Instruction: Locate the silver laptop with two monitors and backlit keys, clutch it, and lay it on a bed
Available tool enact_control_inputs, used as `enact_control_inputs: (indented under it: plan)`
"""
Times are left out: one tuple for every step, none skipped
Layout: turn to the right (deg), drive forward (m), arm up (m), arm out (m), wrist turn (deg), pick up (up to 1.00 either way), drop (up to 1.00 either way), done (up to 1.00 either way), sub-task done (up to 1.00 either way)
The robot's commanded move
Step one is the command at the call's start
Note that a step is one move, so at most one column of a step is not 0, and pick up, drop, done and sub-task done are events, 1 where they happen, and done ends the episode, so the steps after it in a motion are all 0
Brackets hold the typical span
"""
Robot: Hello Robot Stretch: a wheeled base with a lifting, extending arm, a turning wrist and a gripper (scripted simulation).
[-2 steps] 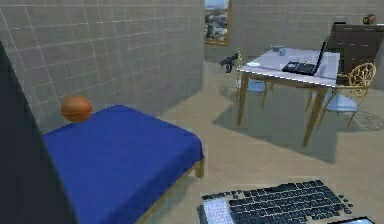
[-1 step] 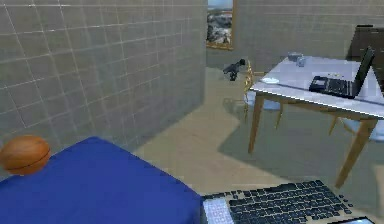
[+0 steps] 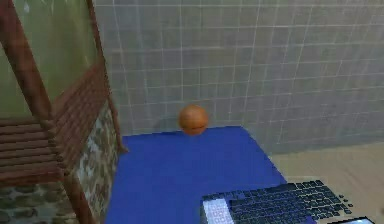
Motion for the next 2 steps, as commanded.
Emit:
enact_control_inputs:
  plan:
    - [-45.0, 0.0, 0.0, 0.0, 0.0, 0.0, 0.0, 0.0, 0.0]
    - [-21.0, 0.0, 0.0, 0.0, 0.0, 0.0, 0.0, 0.0, 0.0]
